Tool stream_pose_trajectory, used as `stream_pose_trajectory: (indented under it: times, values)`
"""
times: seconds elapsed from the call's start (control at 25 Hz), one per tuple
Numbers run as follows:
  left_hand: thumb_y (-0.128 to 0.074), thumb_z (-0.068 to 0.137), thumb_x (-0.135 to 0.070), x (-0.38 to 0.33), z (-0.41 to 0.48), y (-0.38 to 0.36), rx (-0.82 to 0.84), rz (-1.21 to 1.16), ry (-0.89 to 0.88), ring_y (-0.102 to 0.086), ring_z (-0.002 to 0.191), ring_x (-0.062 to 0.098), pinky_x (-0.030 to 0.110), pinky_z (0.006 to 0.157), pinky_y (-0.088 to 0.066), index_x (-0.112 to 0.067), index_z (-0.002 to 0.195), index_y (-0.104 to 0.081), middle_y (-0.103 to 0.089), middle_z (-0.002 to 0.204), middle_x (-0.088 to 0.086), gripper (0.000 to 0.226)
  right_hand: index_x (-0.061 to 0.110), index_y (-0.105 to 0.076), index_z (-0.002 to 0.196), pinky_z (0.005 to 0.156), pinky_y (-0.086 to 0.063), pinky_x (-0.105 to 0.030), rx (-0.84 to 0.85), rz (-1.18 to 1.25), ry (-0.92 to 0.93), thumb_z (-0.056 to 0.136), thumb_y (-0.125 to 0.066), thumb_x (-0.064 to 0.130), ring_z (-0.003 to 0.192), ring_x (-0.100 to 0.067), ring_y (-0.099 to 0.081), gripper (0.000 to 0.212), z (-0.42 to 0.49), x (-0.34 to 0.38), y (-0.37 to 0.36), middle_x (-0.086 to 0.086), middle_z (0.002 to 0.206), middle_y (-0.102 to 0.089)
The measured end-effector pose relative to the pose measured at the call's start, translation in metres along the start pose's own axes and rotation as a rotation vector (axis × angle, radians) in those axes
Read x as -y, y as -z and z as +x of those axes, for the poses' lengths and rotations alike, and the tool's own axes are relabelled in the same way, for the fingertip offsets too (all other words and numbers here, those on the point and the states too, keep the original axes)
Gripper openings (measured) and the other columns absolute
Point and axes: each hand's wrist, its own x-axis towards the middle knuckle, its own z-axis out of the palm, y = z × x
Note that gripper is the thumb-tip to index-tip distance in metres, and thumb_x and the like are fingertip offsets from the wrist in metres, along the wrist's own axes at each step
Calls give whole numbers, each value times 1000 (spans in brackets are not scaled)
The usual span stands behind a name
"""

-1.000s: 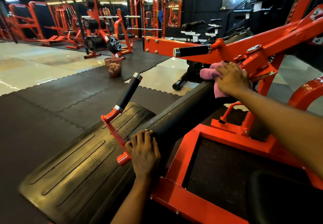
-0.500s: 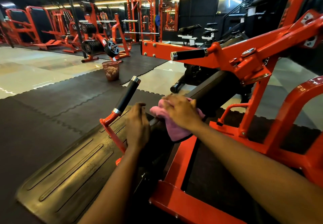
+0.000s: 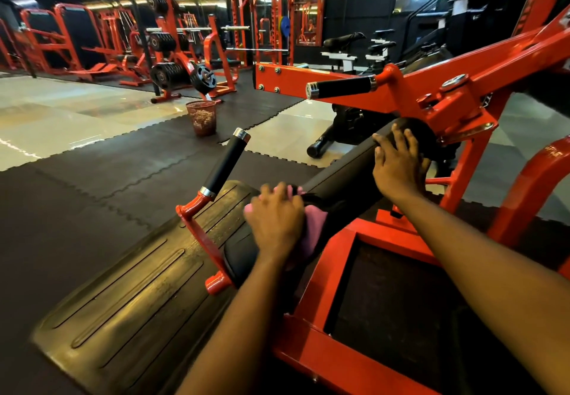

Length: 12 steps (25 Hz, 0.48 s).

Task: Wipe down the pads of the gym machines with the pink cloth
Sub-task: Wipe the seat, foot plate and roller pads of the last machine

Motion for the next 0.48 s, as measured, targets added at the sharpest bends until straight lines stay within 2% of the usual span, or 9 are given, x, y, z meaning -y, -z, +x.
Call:
stream_pose_trajectory:
  times: [0.08,0.16,0.24,0.32,0.48]
  values:
    - [-25,93,-53,48,-10,9,40,17,30,-58,103,21,45,91,-47,-29,110,-60,-60,119,3,46,37,-52,142,116,-19,-58,-7,21,4,106,-38,34,155,-21,-10,38,-1,1,-1,5,167,-21]
    - [-35,99,-45,78,-20,25,73,-41,42,-58,104,23,37,84,-44,-23,119,-61,-60,121,8,40,36,-55,140,116,-21,-58,-44,42,-6,105,-41,32,154,-22,-13,38,-3,3,-2,5,166,-24]
    - [-38,98,-41,89,-27,33,75,-35,21,-58,102,26,36,80,-45,-20,123,-59,-59,119,10,39,34,-56,139,116,-22,-59,-71,58,-13,103,-44,29,154,-22,-14,38,-4,3,-5,5,165,-26]
    - [-30,94,-46,71,-26,36,60,-17,7,-57,100,27,45,87,-50,-22,120,-55,-59,118,9,43,34,-54,140,117,-20,-60,-70,70,-1,103,-44,27,154,-23,-13,39,-5,2,-9,4,165,-26]
    - [-36,99,-33,-24,12,15,90,-33,-155,-55,98,34,50,90,-46,-15,113,-54,-57,113,14,29,35,-51,143,119,-16,-60,-71,84,5,105,-41,27,155,-23,-9,40,-5,1,-11,3,166,-24]
